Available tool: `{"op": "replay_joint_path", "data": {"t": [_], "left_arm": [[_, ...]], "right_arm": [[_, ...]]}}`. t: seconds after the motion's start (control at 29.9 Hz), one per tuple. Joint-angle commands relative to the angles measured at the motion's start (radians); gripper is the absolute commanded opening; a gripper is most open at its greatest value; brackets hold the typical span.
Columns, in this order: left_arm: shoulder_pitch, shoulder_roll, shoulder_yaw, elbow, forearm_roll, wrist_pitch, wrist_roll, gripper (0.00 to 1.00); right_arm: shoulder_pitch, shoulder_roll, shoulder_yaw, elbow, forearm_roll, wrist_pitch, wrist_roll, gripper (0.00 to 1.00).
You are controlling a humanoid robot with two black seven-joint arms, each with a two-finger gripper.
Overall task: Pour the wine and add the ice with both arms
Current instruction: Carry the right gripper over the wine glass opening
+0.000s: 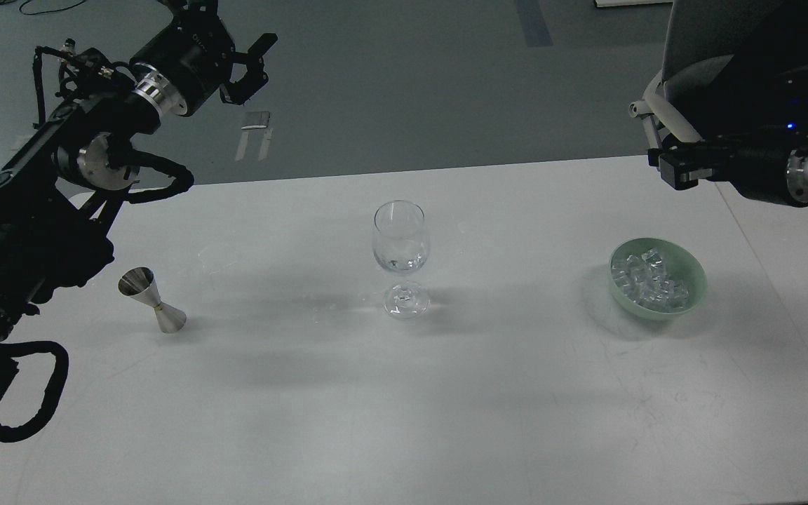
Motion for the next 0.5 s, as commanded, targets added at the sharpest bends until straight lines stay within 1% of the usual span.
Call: {"op": "replay_joint_path", "data": {"t": [0.0, 0.03, 0.1, 0.17, 0.23, 0.3, 0.43, 0.47], "left_arm": [[0.000, 0.000, 0.000, 0.000, 0.000, -0.002, 0.000, 0.99], [0.000, 0.000, 0.002, 0.001, 0.002, -0.002, 0.000, 0.99], [0.000, 0.002, 0.000, 0.000, 0.000, -0.002, 0.000, 0.99], [0.000, 0.000, 0.000, 0.003, 0.000, -0.002, 0.000, 0.99], [0.000, 0.000, 0.000, 0.001, 0.000, -0.002, 0.000, 0.99], [0.000, 0.000, 0.000, 0.001, 0.000, -0.002, 0.000, 0.99], [0.000, 0.002, 0.000, 0.001, 0.000, -0.002, 0.000, 0.99], [0.000, 0.002, 0.002, 0.001, 0.000, -0.002, 0.000, 0.99]], "right_arm": [[0.119, 0.098, -0.011, -0.004, 0.002, 0.000, -0.018, 0.18], [0.146, 0.144, -0.012, -0.006, 0.002, 0.000, -0.023, 0.18], [0.171, 0.183, -0.014, -0.007, 0.001, 0.000, -0.033, 0.18], [0.218, 0.250, -0.035, -0.012, 0.001, 0.000, -0.053, 0.18], [0.290, 0.348, -0.095, -0.019, 0.001, 0.000, -0.055, 0.18], [0.323, 0.381, -0.126, -0.029, 0.002, 0.000, -0.056, 0.18], [0.389, 0.511, -0.206, -0.101, 0.011, 0.000, -0.053, 0.18], [0.390, 0.528, -0.210, -0.110, 0.013, 0.000, -0.053, 0.18]]}}
